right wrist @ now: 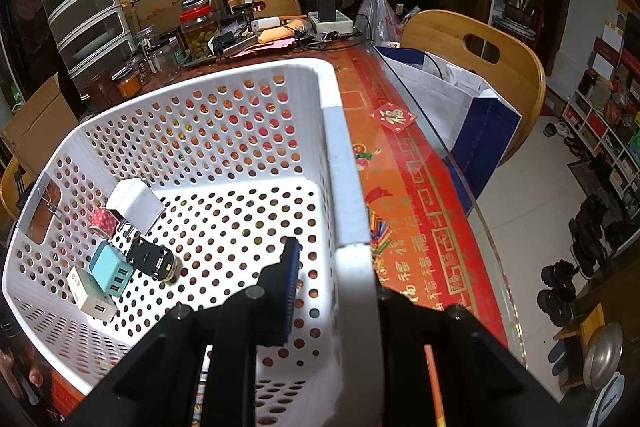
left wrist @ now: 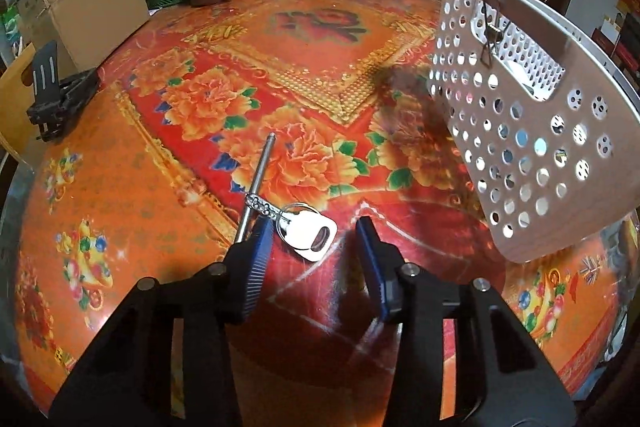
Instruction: Organize rigid objects
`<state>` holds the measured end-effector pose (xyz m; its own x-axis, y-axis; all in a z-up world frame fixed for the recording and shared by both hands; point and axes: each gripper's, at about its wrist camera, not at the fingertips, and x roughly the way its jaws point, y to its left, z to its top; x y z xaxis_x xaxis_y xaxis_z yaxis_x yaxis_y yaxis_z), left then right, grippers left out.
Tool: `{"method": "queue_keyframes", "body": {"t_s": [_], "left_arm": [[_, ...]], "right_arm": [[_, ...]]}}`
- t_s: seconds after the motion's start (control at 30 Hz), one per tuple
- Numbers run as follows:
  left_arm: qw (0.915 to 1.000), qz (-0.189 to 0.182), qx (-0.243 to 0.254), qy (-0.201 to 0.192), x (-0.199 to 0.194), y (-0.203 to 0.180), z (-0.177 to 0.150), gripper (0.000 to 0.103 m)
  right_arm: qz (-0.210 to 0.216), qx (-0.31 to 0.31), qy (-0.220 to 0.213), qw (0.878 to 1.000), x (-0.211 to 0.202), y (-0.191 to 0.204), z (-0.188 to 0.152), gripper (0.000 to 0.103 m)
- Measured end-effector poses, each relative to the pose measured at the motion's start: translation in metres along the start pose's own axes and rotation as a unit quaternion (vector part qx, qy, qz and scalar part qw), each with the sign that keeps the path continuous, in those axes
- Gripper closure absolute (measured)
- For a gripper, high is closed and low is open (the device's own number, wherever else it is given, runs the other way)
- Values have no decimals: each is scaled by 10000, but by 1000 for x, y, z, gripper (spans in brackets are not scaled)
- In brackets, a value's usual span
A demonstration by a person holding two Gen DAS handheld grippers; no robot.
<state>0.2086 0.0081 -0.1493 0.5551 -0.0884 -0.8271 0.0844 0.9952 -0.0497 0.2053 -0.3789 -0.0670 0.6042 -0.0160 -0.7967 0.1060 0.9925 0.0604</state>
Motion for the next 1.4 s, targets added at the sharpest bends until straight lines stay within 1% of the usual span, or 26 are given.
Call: {"method": "queue_keyframes", "body": {"t_s": [0.03, 0.07, 0.23, 0.3, 0.33, 0.43, 0.63, 0.8, 0.93, 1.2, 1.4], "left_arm": [[10000, 20, -8, -14, 0, 0, 0, 72], [10000, 14, -8, -19, 0, 0, 0, 75], [9998, 138, 129, -103, -2, -5, -2, 78], [9998, 115, 115, -127, -4, -4, -2, 80], [9998, 91, 84, -158, -5, -3, -2, 82], [9998, 53, 54, -194, -9, 0, -2, 97], [9996, 100, 121, -235, -10, -2, -5, 97], [9991, 107, 131, -379, -15, -3, -8, 98], [9982, 153, 177, -547, -26, -4, -8, 101], [9971, 103, 190, -728, -41, -6, -8, 101], [9952, 31, 156, -961, -65, -6, -2, 101]], "right_arm": [[3, 5, -5, 10000, 0, 0, 0, 86], [3, 4, -9, 10000, 0, 0, 0, 86], [4, -1, -3, 10000, -1, 0, 0, 86], [3, 4, -3, 10000, -1, 0, 0, 86], [3, 0, -3, 10000, -1, 0, 0, 86], [1, 1, -3, 10000, -1, 0, 0, 86], [5, 1, -3, 10000, -1, 0, 0, 86], [-2, 1, 2, 10000, -1, 0, 0, 86], [0, 2, 0, 10000, -1, -1, 0, 86], [0, 2, -2, 10000, 0, -3, -1, 86], [-3, 4, -3, 10000, 0, -3, -1, 86]]}}
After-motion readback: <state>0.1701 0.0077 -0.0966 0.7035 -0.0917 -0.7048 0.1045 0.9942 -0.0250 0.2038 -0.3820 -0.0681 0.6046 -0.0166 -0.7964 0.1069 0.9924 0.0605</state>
